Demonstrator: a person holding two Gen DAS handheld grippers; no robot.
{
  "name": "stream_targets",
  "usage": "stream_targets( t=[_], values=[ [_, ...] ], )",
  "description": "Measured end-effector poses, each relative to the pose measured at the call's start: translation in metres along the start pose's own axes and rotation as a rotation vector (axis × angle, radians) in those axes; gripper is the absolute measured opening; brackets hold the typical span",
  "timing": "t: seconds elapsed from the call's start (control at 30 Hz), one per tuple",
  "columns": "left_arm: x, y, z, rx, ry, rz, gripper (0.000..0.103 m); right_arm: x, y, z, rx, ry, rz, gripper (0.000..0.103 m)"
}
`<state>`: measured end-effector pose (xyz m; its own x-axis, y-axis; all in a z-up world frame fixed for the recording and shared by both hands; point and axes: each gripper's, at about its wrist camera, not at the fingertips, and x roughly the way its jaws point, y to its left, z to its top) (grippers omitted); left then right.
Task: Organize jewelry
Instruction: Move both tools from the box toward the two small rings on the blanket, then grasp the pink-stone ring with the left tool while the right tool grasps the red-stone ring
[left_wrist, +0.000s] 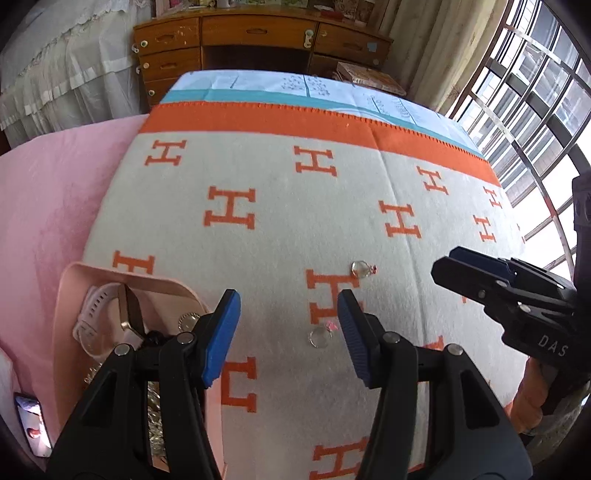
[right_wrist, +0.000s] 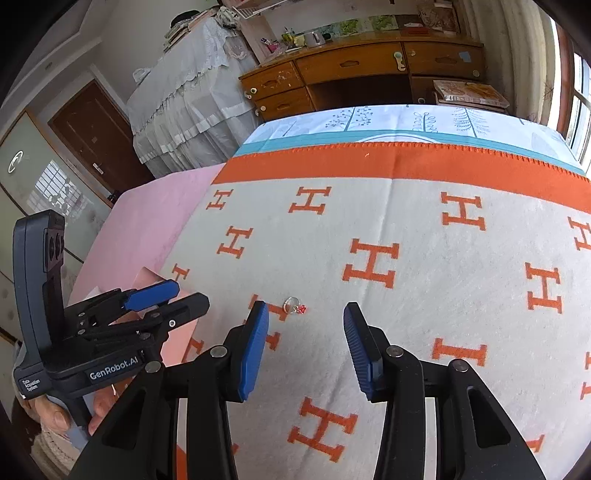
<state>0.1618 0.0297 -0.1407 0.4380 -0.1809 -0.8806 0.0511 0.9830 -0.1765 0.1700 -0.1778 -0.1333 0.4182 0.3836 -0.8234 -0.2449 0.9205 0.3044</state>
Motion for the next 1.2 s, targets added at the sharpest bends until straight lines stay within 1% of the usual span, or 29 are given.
stream_targets(
  t=[0.07,0.13,0.23,0.3,0.33,0.4,0.47,0.63,0.77,0.8,0.83,0.9,0.97,1.03,1.13,1.2],
  values=[
    [0.008,-0.003,-0.009,0.013,0.023,-0.006,0.052,0.008,0.002,-0.004,-0.012,0.011,0.002,0.043],
    [0.015,-0.009,-0.017,0.050,0.036,-0.008,0.052,0.013,0.002,-0.007,-0.023,0.017,-0.001,0.043],
    [0.019,-0.018,-0.025,0.140,0.040,-0.010,0.052,0.017,0.004,-0.011,-0.038,0.023,-0.003,0.043],
    [0.021,-0.023,-0.029,0.204,0.037,0.003,0.052,0.020,0.005,-0.015,-0.050,0.025,-0.010,0.043],
    [0.024,-0.026,-0.031,0.234,0.034,0.021,0.051,0.021,0.006,-0.016,-0.057,0.027,-0.013,0.043],
    [0.028,-0.028,-0.032,0.272,0.035,0.037,0.045,0.023,0.006,-0.019,-0.070,0.030,-0.014,0.043],
    [0.032,-0.030,-0.032,0.294,0.040,0.043,0.037,0.025,0.007,-0.021,-0.080,0.033,-0.012,0.043],
    [0.035,-0.034,-0.031,0.341,0.033,0.040,0.037,0.031,0.009,-0.024,-0.099,0.044,-0.010,0.043],
    [0.035,-0.039,-0.034,0.395,0.039,0.015,0.036,0.035,0.010,-0.025,-0.115,0.053,-0.014,0.043],
    [0.036,-0.041,-0.036,0.416,0.036,0.013,0.033,0.036,0.009,-0.025,-0.118,0.055,-0.014,0.043],
    [0.035,-0.043,-0.037,0.433,0.031,0.003,0.026,0.037,0.009,-0.025,-0.121,0.058,-0.012,0.043],
    [0.034,-0.045,-0.038,0.447,0.036,-0.014,0.022,0.040,0.010,-0.025,-0.130,0.063,-0.010,0.043],
    [0.035,-0.045,-0.037,0.446,0.035,-0.016,0.020,0.044,0.011,-0.025,-0.147,0.067,-0.005,0.043],
    [0.035,-0.044,-0.036,0.435,0.039,-0.025,0.014,0.049,0.015,-0.025,-0.171,0.069,-0.004,0.043],
    [0.035,-0.045,-0.037,0.436,0.033,-0.017,0.014,0.057,0.019,-0.024,-0.213,0.066,-0.022,0.043],
    [0.033,-0.045,-0.040,0.433,0.027,-0.012,0.014,0.062,0.024,-0.024,-0.257,0.047,-0.046,0.043]
  ],
)
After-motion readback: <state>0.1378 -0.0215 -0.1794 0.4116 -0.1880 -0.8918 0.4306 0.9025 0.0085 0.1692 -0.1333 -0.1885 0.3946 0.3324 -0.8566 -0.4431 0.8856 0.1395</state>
